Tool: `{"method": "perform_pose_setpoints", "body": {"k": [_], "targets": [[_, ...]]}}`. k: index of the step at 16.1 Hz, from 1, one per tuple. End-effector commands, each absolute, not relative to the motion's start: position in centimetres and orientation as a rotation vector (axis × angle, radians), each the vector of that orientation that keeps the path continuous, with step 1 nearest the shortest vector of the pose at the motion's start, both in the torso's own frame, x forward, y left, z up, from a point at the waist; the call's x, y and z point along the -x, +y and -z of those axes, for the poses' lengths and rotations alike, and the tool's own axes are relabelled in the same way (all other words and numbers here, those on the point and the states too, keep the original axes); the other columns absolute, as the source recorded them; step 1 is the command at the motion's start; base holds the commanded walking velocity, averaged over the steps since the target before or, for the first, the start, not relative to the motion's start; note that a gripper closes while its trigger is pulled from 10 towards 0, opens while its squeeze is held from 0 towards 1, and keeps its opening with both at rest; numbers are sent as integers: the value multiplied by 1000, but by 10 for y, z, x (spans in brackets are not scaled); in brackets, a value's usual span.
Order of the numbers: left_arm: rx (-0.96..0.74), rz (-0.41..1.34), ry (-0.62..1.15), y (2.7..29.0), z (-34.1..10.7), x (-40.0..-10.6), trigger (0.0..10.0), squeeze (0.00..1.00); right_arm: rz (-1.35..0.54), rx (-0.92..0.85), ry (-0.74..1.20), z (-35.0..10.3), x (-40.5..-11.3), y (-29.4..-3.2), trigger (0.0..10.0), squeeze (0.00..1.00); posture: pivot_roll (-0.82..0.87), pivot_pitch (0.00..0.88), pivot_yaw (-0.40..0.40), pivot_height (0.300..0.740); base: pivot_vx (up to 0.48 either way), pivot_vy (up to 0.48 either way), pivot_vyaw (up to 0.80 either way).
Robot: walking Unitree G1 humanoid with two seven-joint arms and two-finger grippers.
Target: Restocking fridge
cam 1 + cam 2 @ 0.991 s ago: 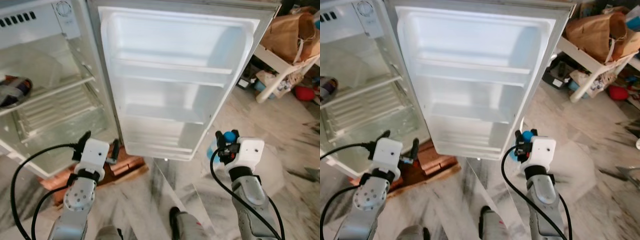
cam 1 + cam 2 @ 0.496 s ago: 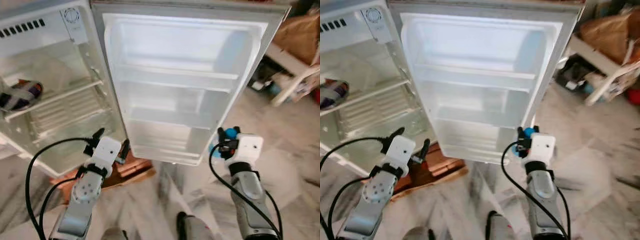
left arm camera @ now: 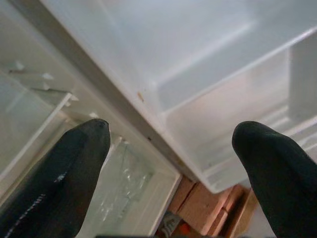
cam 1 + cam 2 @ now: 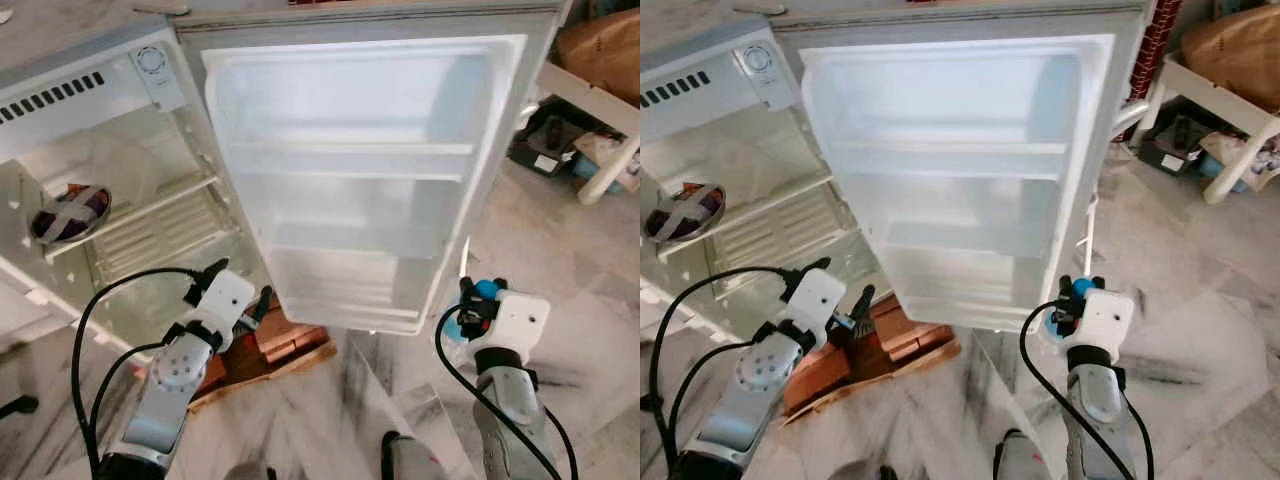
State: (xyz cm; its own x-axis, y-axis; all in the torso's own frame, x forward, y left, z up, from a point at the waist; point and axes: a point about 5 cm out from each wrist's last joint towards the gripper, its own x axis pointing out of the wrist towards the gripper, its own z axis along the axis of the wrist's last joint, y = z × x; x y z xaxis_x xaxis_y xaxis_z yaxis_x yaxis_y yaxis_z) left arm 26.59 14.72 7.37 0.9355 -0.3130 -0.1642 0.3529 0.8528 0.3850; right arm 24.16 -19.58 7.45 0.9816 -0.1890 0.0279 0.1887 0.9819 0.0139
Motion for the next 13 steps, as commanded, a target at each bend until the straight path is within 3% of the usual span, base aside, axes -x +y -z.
{"method": "perform_pose_setpoints", "body": {"k": [1, 3, 8, 13], "targets": [[-429, 315, 90, 154, -73, -262, 10000, 0, 192, 11, -100, -87, -240, -195, 10000, 0, 10, 111, 101, 740, 0, 0, 0], [-456, 274, 83, 158, -70, -257, 10000, 0, 223, 19, -75, -81, -234, -202, 10000, 0, 19, 156, 84, 740, 0, 0, 0], [-294, 212, 105, 158, -74, -240, 10000, 0, 103, 4, -98, -95, -247, -180, 10000, 0, 52, 122, 12, 740, 0, 0, 0], [-259, 137, 93, 165, -74, -211, 10000, 0, 122, 13, -34, -83, -213, -190, 10000, 0, 50, 121, 6, 740, 0, 0, 0]]}}
